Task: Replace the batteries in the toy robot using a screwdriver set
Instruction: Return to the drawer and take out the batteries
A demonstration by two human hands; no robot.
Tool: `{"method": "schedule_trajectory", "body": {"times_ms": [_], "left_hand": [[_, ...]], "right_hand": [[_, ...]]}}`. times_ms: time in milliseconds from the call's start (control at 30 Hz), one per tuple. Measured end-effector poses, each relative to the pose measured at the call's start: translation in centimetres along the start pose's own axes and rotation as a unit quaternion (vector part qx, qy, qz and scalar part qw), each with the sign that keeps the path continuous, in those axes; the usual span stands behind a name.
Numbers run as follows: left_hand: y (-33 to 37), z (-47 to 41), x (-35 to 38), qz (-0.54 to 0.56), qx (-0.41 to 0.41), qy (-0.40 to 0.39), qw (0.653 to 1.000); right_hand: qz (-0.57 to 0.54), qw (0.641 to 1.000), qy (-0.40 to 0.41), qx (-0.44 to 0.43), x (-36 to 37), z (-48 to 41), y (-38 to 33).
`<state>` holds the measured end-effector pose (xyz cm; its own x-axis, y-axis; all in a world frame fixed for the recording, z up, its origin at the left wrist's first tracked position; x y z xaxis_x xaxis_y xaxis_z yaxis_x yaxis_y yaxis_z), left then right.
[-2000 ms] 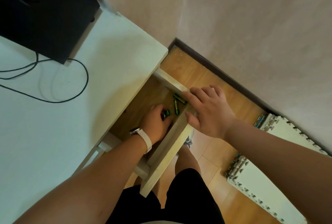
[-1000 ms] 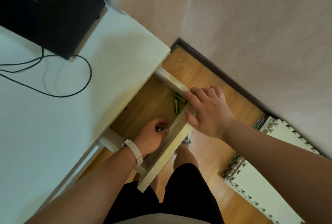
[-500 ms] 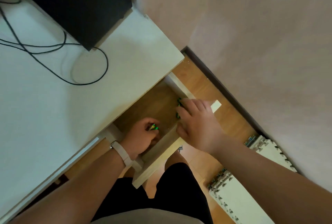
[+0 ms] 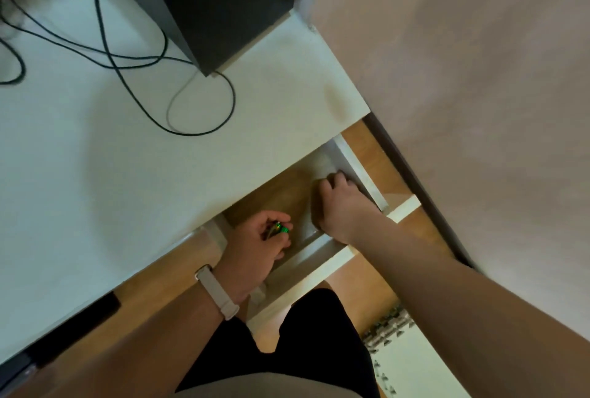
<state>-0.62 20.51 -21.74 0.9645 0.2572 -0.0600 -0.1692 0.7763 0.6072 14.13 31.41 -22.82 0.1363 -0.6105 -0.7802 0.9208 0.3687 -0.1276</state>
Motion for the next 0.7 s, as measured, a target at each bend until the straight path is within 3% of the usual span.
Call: {"method": "schedule_trajectory", "body": {"times_ms": [333, 700], "left_hand": [[0.0, 0.1, -0.3, 0.01, 0.001, -0.018, 1.0], [-0.4, 0.2, -0.4, 0.0, 0.009, -0.026, 1.0]], "right_hand": [[0.054, 0.994, 0.009, -0.099, -0.5, -0.9, -0.2], [0.096, 0.992, -0.018, -0.079, -0.1, -1.2, -0.4]]}}
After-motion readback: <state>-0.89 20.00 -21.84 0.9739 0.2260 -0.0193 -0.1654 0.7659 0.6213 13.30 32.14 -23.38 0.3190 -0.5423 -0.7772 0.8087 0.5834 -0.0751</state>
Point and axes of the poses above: each hand's wrist, its own z-axis away from the middle knuckle, its own x-axis out of the palm, y = z × x, the point moved 2 cm from there along -z, towards the middle knuckle, and after that the axes turned 8 degrees about y, right-handed, at the moved point
